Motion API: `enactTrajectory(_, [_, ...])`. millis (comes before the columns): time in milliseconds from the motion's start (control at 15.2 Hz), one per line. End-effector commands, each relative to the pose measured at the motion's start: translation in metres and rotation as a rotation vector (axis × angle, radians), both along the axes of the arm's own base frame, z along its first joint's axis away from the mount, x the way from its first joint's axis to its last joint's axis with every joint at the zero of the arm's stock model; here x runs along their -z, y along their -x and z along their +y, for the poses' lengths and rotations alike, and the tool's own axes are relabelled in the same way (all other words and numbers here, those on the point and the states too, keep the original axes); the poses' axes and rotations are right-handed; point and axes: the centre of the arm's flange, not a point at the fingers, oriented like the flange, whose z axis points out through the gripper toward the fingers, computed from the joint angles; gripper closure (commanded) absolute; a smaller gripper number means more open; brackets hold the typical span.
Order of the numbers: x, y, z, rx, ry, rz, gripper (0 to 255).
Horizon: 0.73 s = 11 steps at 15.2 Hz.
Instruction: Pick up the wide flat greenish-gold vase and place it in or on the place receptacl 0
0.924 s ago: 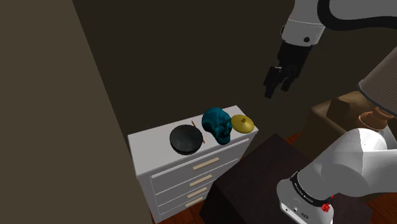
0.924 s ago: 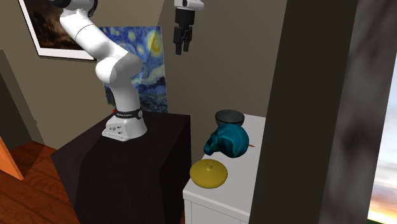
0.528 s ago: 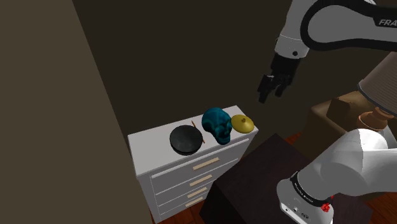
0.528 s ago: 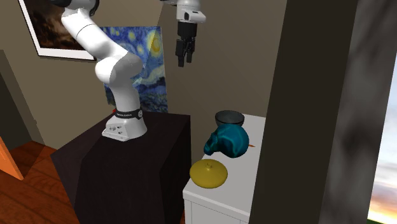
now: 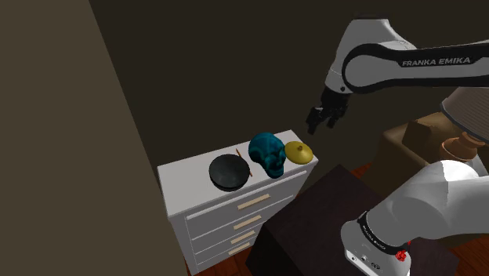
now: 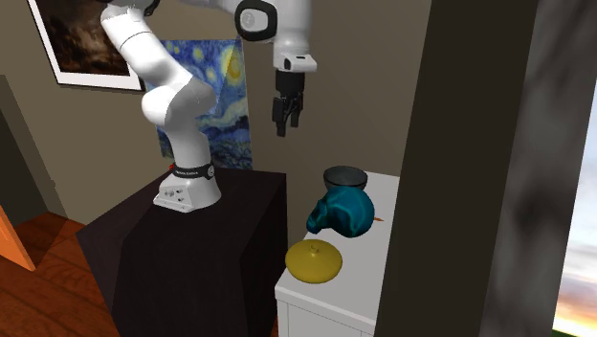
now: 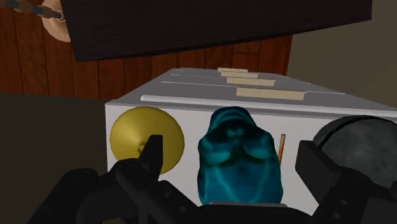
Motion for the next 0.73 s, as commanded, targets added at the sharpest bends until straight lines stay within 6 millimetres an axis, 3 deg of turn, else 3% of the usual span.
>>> enactTrajectory(0, [0.023,-0.009,-0.012,0.017,0.005,-0.015,0])
enactTrajectory(660, [0.127,-0.049,-0.074,0.103,0.030,-0.072,0])
